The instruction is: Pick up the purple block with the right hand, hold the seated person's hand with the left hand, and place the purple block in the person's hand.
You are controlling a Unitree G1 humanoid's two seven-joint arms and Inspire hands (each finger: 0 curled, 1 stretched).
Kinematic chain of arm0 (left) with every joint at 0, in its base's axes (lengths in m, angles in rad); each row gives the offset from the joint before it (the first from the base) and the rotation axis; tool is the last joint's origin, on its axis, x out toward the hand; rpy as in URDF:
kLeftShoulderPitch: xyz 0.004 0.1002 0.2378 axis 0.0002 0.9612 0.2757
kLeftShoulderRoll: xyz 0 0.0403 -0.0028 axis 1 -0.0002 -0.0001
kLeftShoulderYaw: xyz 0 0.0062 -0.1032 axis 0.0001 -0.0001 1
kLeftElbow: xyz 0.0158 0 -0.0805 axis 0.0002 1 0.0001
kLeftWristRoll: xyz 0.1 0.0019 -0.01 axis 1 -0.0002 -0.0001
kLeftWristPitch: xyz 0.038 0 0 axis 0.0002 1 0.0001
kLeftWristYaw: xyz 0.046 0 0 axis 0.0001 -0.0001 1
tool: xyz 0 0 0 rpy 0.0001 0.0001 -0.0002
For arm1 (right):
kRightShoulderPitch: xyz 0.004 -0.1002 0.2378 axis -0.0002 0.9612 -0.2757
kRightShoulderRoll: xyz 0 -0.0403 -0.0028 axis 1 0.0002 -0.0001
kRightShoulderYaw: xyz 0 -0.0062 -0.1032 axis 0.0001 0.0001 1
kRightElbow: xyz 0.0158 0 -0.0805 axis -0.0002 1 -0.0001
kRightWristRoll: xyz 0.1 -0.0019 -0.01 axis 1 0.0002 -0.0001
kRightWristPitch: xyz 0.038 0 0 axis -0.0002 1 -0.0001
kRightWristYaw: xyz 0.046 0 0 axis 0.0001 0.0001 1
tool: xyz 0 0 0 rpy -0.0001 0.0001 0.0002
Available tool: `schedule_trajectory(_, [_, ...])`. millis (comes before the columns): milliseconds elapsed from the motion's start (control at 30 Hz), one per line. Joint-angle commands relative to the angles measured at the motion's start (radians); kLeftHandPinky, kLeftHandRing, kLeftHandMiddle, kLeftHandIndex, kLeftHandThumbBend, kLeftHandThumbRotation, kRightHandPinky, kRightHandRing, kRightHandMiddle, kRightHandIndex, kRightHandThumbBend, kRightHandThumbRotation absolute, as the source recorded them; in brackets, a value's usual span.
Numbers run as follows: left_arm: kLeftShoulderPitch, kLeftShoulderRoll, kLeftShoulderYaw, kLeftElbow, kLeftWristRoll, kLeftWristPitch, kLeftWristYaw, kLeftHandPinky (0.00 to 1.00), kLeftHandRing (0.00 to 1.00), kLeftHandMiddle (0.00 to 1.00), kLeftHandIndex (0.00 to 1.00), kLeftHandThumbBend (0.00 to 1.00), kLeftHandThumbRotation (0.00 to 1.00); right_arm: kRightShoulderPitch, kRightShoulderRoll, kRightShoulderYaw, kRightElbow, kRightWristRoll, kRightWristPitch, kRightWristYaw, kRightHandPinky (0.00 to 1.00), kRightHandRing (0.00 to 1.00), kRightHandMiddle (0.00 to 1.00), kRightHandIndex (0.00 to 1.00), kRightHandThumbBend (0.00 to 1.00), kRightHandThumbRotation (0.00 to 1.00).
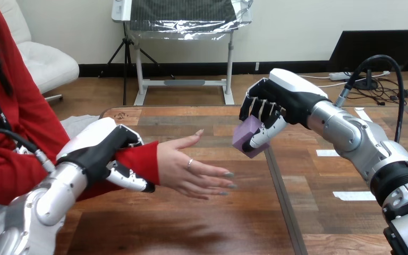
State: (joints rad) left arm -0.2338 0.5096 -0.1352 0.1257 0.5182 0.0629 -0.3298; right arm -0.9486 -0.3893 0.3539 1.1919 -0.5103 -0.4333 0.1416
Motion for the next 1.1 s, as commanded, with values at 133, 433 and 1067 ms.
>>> schedule_trajectory(133, [-0.214,-0.077,-0.011,-0.016,-0.032,-0.075,0.076,0.25,0.32,0.4,0.41,0.69,0.0,-0.039,0.008,-0.029,-0.109,0.035,-0.031,-0.001,0.37,0.4,0.46,0.45,0.77,0.0])
schedule_trajectory(433, [-0.233,-0.1,-0.025,0.002,-0.027,-0.073,0.086,0.25,0.32,0.4,0.41,0.7,0.0,-0.032,0.015,-0.03,-0.142,0.04,-0.022,0.009,0.36,0.4,0.45,0.44,0.77,0.0])
schedule_trajectory(1067, [-0.259,-0.137,-0.037,0.022,-0.026,-0.079,0.113,0.26,0.33,0.4,0.41,0.7,0.0,-0.006,0.022,-0.034,-0.225,0.048,-0.009,0.032,0.37,0.41,0.46,0.45,0.76,0.0])
